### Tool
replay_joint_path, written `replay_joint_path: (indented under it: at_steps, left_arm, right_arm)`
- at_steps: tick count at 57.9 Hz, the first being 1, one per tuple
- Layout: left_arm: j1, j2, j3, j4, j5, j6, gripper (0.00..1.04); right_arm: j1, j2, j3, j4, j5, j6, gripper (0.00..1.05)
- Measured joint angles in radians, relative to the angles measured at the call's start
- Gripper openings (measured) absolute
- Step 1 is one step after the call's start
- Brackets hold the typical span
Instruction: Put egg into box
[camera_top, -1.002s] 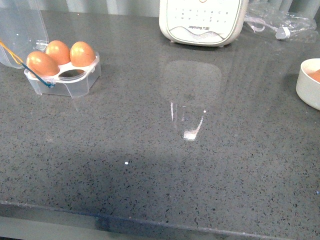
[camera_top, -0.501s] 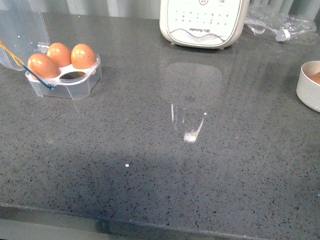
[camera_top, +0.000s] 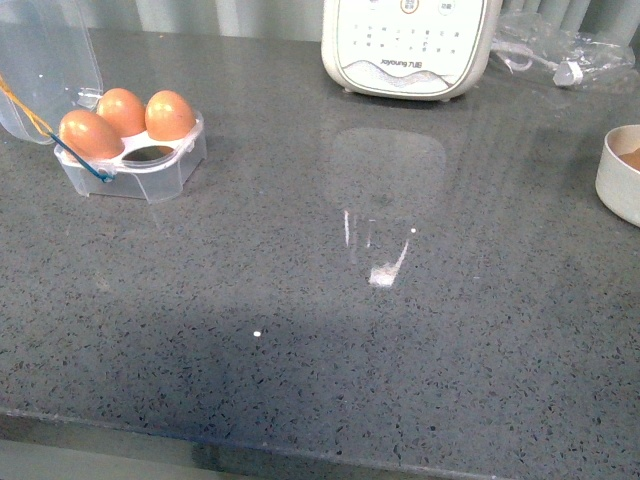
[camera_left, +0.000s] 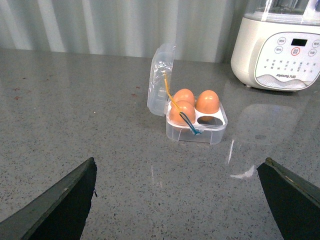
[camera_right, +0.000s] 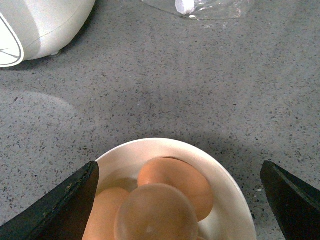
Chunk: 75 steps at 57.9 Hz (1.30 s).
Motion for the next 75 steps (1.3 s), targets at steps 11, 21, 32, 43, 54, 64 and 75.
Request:
replay_joint_path:
  at_steps: [11, 21, 32, 43, 54, 64, 75]
  left_arm:
    - [0.000, 0.000, 0.000, 0.000, 0.000, 0.000, 0.98]
    - [0.000, 0.000, 0.000, 0.000, 0.000, 0.000, 0.98]
    - [0.000, 0.000, 0.000, 0.000, 0.000, 0.000, 0.98]
    - [0.000, 0.000, 0.000, 0.000, 0.000, 0.000, 0.98]
    - [0.000, 0.000, 0.000, 0.000, 0.000, 0.000, 0.98]
    - [0.000, 0.000, 0.000, 0.000, 0.000, 0.000, 0.98]
    - [0.000, 0.000, 0.000, 0.000, 0.000, 0.000, 0.98]
  right_arm:
    - [0.002, 0.000, -0.018, 0.013, -0.023, 0.000, 0.97]
    - [0.007, 0.002, -0.038, 0.017, -0.032, 0.000, 0.97]
    - [0.010, 0.002, -0.045, 0.021, -0.028, -0.001, 0.84]
    - [0.016, -0.004, -0.053, 0.024, -0.028, -0.009, 0.49]
    - [0.028, -0.037, -0.066, 0.016, -0.033, -0.017, 0.43]
    - [0.044, -0.100, -0.073, -0.006, -0.033, -0.024, 0.43]
    - [0.095, -0.201, -0.067, -0.023, -0.024, -0.028, 0.43]
